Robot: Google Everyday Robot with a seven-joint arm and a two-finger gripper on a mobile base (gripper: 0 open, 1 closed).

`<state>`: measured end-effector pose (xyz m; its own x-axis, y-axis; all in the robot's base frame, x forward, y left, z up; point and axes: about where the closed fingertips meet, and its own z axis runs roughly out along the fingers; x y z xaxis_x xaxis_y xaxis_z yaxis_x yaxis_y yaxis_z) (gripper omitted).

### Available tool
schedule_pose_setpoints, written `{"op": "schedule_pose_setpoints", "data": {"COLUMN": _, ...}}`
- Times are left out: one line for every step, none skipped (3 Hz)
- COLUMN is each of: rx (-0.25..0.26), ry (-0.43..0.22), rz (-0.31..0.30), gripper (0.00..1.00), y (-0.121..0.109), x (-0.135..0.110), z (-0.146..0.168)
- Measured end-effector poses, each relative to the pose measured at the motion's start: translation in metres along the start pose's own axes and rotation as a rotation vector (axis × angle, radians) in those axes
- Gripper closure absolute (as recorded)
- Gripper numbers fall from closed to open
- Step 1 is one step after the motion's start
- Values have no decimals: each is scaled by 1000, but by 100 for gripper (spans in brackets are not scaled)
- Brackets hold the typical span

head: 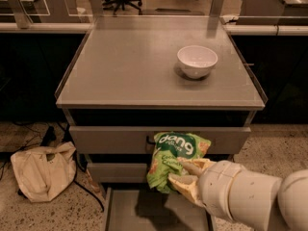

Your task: Place green rice chip bag into bottom drawer

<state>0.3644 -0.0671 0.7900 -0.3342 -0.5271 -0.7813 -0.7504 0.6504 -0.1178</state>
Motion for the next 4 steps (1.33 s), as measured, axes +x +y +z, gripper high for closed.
{"op": "schedule_pose_setpoints", "data": {"rx": 4, "ry": 15, "rz": 44, "gripper": 100, "y": 9, "x": 31, "z": 7}}
{"op": "schedule_pose_setpoints", "data": {"rx": -14, "ry": 24, "rz": 73, "gripper": 100, "y": 15, "x": 59, "z": 19}}
{"op": "schedule_pose_setpoints", "data": {"rx": -50, "ry": 31, "rz": 94, "gripper": 100, "y": 13, "x": 80, "z": 36}}
{"op": "schedule_pose_setpoints", "data": {"rx": -107, "ry": 52, "rz": 109, "gripper": 100, "y": 11, "x": 98, "z": 58}}
